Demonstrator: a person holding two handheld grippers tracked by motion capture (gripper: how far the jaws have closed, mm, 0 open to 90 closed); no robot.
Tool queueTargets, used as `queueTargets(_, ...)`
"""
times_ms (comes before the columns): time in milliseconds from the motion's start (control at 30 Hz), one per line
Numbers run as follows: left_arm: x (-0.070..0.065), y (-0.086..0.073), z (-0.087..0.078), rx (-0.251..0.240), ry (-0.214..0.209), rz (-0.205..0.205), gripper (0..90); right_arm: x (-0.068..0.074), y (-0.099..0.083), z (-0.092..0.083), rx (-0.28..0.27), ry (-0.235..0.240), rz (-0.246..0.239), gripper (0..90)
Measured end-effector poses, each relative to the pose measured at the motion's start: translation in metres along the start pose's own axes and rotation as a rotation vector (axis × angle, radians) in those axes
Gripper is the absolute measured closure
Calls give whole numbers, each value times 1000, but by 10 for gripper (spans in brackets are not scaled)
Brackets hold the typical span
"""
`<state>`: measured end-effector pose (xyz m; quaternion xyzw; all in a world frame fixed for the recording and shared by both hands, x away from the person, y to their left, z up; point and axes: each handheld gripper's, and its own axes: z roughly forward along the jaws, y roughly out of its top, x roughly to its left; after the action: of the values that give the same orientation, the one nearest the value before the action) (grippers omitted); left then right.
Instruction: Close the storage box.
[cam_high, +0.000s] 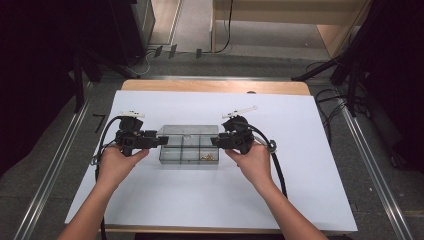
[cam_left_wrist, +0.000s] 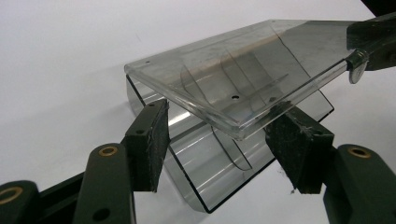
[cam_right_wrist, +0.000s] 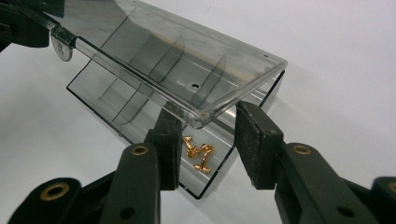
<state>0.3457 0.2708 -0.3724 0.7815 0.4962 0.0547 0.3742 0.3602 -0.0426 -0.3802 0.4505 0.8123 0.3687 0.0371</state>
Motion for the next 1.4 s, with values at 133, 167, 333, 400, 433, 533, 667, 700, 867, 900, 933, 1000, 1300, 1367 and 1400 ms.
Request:
queueTargets(133, 0, -5, 0, 2, -3, -5, 409, 0, -3, 0, 2, 5, 2, 635)
queueTargets(167, 0, -6, 0, 4, -3, -3, 409, 0, -4, 0, 8, 5, 4, 634)
queueTargets(333, 0, -11, 1, 8, -6, 1, 408, 1, -8, 1, 13, 11, -4, 629)
queueTargets(400, 0, -13, 2, 6, -13, 3, 409, 1, -10, 1, 14, 10, -15, 623)
queueTargets(433, 0, -13, 2, 6, -14, 6, 409, 1, -10, 1, 14, 10, -15, 623)
queueTargets(533, -1, -15, 4, 8, -15, 15, 409, 1, -13, 1, 14, 16, -16, 619)
queueTargets(667, -3, -19, 7, 10, -12, 34, 402, 2, -16, 2, 10, 13, -35, 615)
queueTargets(700, -3, -20, 7, 13, -9, 41, 402, 2, -17, 2, 17, 16, -35, 615)
queueTargets(867, -3, -24, 10, 20, -5, 52, 403, 6, -20, 5, 24, 15, -59, 612)
queueTargets(900, -4, -25, 10, 22, -6, 54, 404, 6, -20, 6, 28, 14, -58, 612)
queueTargets(933, -4, -26, 11, 20, -4, 57, 406, 6, -21, 6, 29, 14, -60, 609)
queueTargets(1000, -5, -28, 11, 18, 0, 70, 407, 5, -23, 8, 36, 17, -59, 599)
queueTargets(1300, -4, -33, 16, 28, -4, 86, 407, 5, -28, 12, 39, 23, -63, 591)
queueTargets(1367, -4, -34, 17, 23, -4, 91, 406, 5, -30, 13, 35, 23, -65, 587)
queueTargets(1400, -4, -34, 17, 23, -3, 93, 403, 5, -30, 13, 35, 23, -63, 582)
